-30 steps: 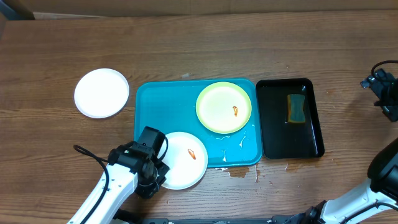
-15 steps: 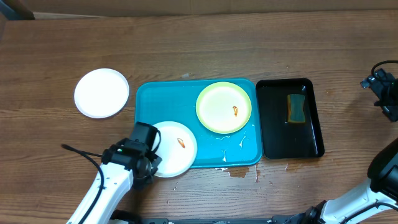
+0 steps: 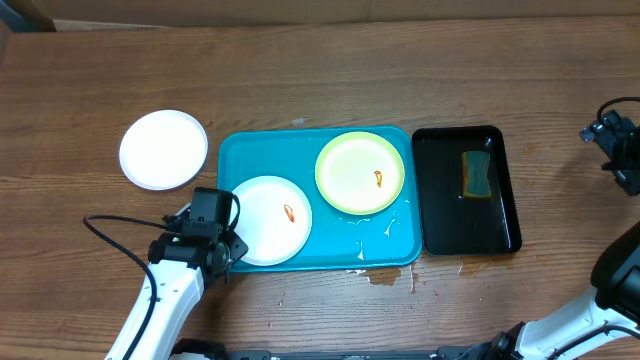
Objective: Clean dirty plates on tray and stack at the side
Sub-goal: 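Release the white plate and move the left gripper to the green plate rim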
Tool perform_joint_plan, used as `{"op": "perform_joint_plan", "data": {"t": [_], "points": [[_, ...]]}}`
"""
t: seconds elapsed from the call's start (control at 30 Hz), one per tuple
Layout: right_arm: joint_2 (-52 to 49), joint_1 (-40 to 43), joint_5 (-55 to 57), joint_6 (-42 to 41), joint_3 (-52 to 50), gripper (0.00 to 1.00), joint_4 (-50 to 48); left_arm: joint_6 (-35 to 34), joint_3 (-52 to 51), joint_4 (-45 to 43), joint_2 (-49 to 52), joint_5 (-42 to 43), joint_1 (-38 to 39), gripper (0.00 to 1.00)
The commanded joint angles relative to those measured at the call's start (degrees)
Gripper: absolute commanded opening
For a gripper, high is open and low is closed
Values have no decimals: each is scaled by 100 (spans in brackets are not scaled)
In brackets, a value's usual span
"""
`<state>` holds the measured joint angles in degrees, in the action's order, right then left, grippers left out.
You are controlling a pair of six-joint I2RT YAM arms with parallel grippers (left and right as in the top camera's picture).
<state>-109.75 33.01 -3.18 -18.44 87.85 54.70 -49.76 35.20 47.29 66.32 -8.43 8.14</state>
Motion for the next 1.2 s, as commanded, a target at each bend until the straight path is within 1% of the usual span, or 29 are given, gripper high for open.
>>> {"op": "perform_joint_plan", "data": {"t": [0.0, 0.1, 0.17, 0.27, 0.33, 0.43, 0.5, 0.57, 0.67, 0.9, 1.03, 1.17], "points": [[162, 11, -7, -50, 109, 100, -24, 765, 592, 420, -39, -101, -35, 57], [162, 11, -7, -50, 109, 100, -24, 1220, 1357, 833, -33, -42, -33, 59], [162, 11, -7, -50, 109, 100, -22, 1668, 2050, 1069, 44, 208, -28, 60], [162, 11, -7, -50, 109, 100, -24, 1849, 3038, 1458, 411, 448, -26, 58], [162, 11, -7, -50, 109, 100, -24, 1937, 3657, 1718, 831, 737, -24, 57], [162, 11, -7, -50, 109, 100, -24, 2339, 4433, 1982, 1709, 1377, -11, 57], [162, 11, -7, -50, 109, 100, -24, 2542, 4693, 2039, 2221, 1578, 48, 56], [162, 11, -7, -50, 109, 100, -24, 2603, 4848, 2031, 2771, 1661, 151, 55], [162, 11, -7, -50, 109, 100, -24, 2612, 4896, 1801, 3357, 1703, 352, 57], [162, 11, -7, -50, 109, 100, -24, 2706, 4896, 308, 4398, 1707, 968, 55], [162, 11, -7, -50, 109, 100, -24, 2710, 4896, -387, 4710, 1700, 1202, 51], [162, 11, -7, -50, 109, 100, -24, 2706, 4896, -608, 4946, 1628, 1311, 49]]}}
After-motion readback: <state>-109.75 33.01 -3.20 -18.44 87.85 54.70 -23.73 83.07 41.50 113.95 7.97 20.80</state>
